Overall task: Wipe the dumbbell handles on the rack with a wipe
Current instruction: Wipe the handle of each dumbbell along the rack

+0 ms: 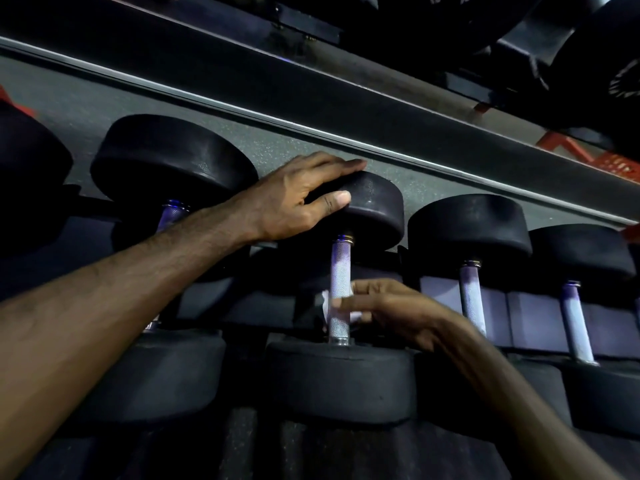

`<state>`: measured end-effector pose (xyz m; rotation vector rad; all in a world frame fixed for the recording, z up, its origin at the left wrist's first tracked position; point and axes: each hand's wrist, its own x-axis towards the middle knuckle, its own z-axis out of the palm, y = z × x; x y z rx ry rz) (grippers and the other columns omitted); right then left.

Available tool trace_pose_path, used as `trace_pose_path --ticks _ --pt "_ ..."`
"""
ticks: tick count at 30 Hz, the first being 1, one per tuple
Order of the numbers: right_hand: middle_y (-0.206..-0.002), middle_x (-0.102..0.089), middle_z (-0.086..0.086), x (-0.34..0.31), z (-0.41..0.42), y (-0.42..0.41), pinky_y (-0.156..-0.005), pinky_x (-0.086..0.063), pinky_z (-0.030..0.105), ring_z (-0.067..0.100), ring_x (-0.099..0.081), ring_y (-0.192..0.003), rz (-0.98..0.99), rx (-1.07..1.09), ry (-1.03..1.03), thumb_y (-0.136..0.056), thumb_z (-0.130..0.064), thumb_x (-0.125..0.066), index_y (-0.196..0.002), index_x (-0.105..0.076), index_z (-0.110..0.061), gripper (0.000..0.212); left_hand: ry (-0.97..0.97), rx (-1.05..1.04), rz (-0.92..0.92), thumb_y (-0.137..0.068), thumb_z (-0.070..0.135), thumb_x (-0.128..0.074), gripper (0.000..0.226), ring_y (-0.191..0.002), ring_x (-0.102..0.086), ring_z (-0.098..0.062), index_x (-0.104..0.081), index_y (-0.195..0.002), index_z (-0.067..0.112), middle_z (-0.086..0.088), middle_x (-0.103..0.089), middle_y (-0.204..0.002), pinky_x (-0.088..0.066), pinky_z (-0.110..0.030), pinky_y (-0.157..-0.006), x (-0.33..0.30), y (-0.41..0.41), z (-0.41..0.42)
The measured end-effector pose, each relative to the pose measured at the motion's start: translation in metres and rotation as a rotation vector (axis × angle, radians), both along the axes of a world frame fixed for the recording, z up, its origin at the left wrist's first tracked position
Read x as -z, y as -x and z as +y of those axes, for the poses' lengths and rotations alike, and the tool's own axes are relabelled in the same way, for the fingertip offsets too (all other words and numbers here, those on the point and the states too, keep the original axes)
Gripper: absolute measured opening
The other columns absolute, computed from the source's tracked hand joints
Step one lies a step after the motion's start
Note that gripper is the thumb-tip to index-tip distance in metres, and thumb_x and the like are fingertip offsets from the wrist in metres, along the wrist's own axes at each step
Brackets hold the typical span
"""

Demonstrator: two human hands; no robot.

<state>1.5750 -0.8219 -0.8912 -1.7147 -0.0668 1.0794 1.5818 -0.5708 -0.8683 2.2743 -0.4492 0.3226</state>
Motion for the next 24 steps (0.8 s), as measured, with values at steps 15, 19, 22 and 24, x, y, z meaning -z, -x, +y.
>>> trace_pose_path --ticks 15,19,22,24 --pt "-0.085 -0.067 0.028 -0.003 -0.009 -0.003 -0.08 -0.06 0.042 0.029 -0.061 -0.074 -0.186 0.14 -0.025 -0.096 0.006 -0.057 -0.093 -0.077 0.001 0.021 -0.011 -0.005 0.011 -0.105 0.054 -0.048 0.061 -0.144 -0.045 -0.011 -0.044 -0.162 0.034 0.012 -0.05 -0.152 -0.037 -0.048 -0.124 -0.003 0.003 -0.002" --pt "-0.083 -0.065 0.02 -0.008 0.002 -0.011 -0.084 -0.061 0.048 0.021 -0.057 -0.069 -0.239 0.216 -0.054 -0.098 0.0 -0.062 -0.1 -0.073 0.009 0.014 -0.008 0.0 0.007 -0.105 0.05 -0.049 0.061 -0.143 -0.046 -0.008 -0.044 -0.162 0.031 0.012 -0.05 -0.152 -0.037 -0.041 -0.124 -0.005 0.003 -0.002" --pt "-0.088 -0.059 0.03 -0.011 -0.016 0.001 -0.076 -0.058 0.038 0.028 -0.059 -0.074 -0.102 -0.036 0.061 -0.091 -0.002 -0.066 -0.097 -0.069 0.014 0.018 -0.016 0.003 -0.008 -0.106 0.048 -0.049 0.06 -0.144 -0.047 -0.012 -0.044 -0.162 0.03 0.007 -0.051 -0.154 -0.037 -0.043 -0.125 -0.005 0.004 -0.001" --pt "-0.09 -0.054 0.033 -0.008 -0.02 0.004 -0.072 -0.059 0.034 0.028 -0.056 -0.074 -0.063 -0.051 0.055 -0.086 -0.005 -0.067 -0.104 -0.063 0.02 0.031 -0.011 0.006 -0.012 -0.106 0.045 -0.05 0.059 -0.144 -0.047 -0.011 -0.045 -0.162 0.03 0.007 -0.051 -0.154 -0.036 -0.043 -0.125 -0.004 0.004 0.0"
